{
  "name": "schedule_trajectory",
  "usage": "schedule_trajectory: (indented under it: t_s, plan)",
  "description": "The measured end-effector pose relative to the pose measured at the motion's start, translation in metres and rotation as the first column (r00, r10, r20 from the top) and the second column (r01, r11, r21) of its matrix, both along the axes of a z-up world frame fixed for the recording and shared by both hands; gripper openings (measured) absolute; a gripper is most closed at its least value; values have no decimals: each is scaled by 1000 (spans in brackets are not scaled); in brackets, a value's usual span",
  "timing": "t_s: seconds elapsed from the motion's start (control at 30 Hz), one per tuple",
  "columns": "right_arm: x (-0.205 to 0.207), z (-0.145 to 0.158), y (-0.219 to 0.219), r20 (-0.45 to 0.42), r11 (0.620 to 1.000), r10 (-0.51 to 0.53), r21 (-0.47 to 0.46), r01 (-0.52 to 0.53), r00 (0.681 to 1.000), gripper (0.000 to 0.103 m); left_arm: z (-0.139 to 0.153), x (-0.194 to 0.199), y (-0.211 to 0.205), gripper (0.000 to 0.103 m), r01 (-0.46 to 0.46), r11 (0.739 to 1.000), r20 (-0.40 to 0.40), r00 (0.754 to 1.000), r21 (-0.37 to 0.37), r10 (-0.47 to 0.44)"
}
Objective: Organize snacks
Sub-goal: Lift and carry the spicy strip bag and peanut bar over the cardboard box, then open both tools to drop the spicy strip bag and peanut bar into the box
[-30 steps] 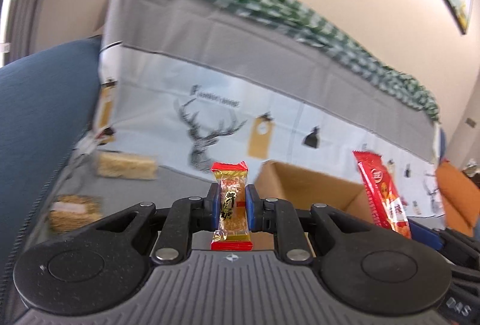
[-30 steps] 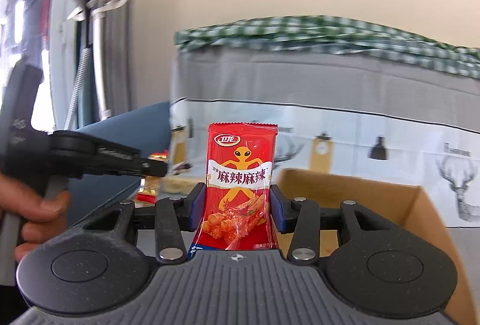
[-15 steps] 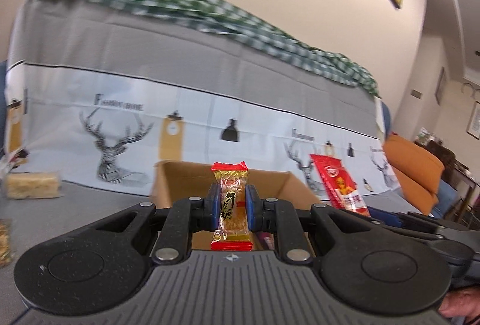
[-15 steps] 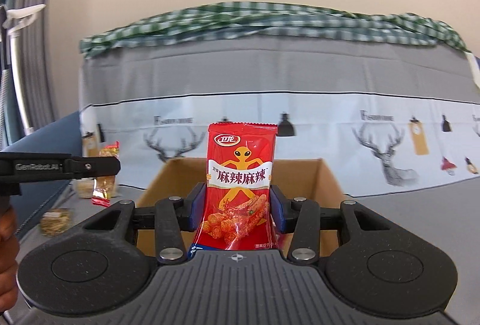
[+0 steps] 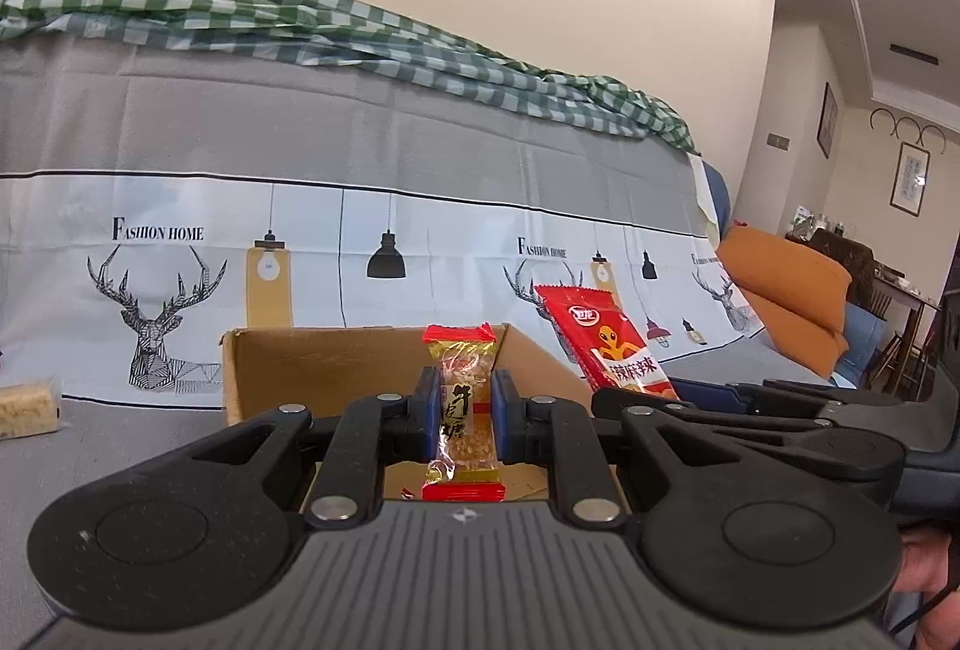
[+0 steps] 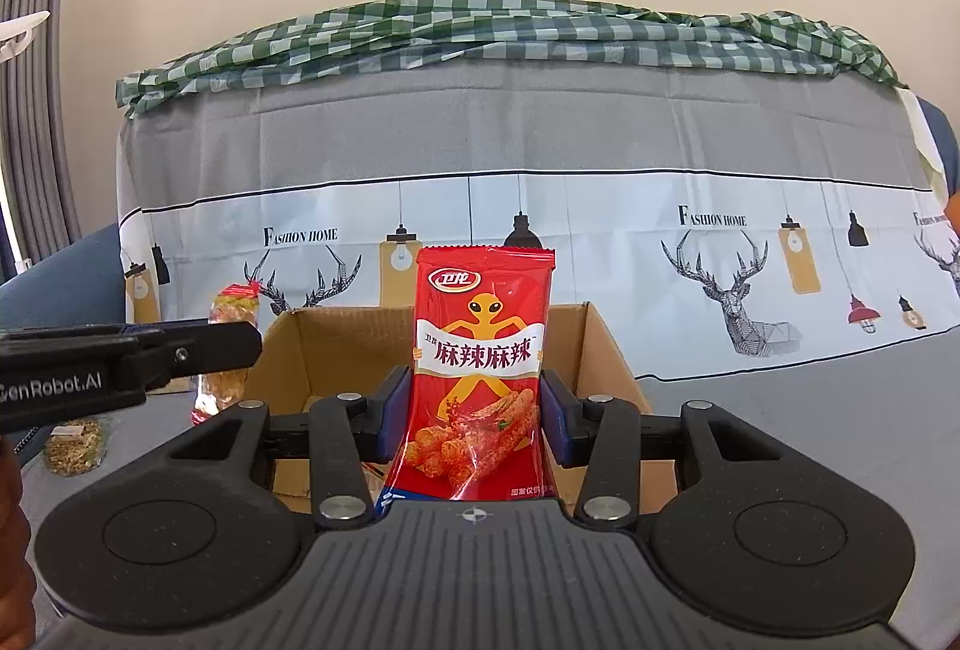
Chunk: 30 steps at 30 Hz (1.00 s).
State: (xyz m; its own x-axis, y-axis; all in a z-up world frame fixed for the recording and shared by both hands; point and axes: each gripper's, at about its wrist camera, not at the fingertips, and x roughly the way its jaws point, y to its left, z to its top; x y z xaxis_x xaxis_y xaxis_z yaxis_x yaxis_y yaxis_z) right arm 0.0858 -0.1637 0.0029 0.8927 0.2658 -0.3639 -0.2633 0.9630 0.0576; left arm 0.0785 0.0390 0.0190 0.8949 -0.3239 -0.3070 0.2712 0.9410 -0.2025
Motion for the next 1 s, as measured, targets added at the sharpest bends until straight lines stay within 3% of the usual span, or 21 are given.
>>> schedule_trajectory:
  t_s: [1.0]
  plan:
    - [0, 2, 0, 10, 1000, 0, 8, 0, 1000, 47, -1, -3, 0, 18, 10, 1000, 7, 1000, -5, -10]
